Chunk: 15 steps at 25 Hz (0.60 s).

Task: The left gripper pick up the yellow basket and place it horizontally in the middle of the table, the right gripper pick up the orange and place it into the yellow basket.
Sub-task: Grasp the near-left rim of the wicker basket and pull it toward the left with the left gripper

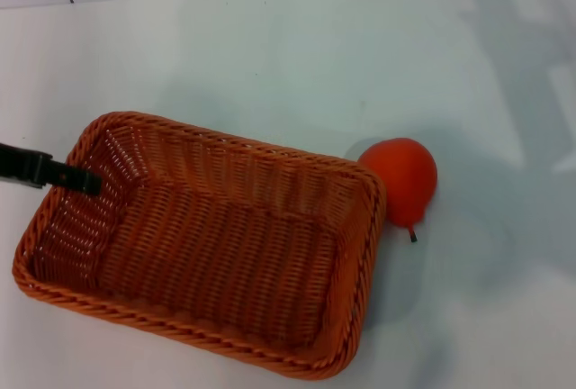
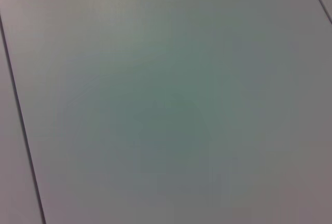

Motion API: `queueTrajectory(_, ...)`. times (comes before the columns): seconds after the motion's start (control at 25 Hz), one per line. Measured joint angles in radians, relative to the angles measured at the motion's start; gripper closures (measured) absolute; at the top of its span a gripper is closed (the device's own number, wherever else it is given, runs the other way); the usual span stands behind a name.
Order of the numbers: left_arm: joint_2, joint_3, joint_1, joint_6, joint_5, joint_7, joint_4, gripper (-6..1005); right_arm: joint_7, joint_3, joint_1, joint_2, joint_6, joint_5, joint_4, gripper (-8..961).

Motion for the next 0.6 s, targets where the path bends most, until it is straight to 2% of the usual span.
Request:
queueTrajectory(0.4, -0.004, 0.085, -0.009, -0.053, 0.099, -0.036, -0.08, 99, 0.0, 0.001, 0.001, 0.0, 0.013, 0.0, 0.0, 38)
queueTrajectory(0.6, -0.004, 0.08, -0.009, -0.055, 0.095, -0.038, -0.069, 290, 0.0, 0.002, -0.001, 0.0, 0.02, 0.0, 0.0, 39)
